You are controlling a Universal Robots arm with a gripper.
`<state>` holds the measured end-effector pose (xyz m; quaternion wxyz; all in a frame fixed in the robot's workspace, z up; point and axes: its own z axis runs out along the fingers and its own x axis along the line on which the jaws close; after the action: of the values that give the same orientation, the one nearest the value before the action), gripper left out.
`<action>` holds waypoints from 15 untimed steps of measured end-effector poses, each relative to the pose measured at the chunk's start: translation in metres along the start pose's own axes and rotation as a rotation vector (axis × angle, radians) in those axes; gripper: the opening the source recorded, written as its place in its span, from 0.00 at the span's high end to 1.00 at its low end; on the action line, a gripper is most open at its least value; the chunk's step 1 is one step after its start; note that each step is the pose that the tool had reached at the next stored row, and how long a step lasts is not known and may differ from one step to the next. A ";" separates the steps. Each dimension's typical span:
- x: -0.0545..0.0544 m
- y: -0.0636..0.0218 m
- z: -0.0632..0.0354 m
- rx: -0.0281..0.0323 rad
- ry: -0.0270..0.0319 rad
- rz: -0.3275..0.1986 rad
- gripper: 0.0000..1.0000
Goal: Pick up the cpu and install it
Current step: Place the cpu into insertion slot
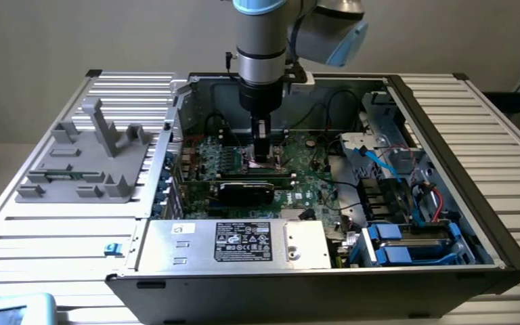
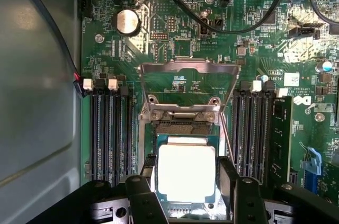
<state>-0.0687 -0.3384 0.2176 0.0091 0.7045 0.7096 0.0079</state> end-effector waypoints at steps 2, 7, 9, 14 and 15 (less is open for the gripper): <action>0.000 0.0000 0.0018 0.0000 0.0019 0.000 0.44; 0.000 -0.0002 0.0063 0.0000 0.0032 0.000 0.44; 0.000 -0.0002 0.0078 0.0000 0.0033 0.000 0.44; 0.000 -0.0002 0.0112 0.0000 0.0033 0.000 0.44; 0.000 -0.0002 0.0116 0.0000 0.0033 0.000 0.44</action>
<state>-0.0686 -0.3380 0.2060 0.0079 0.7044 0.7097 0.0090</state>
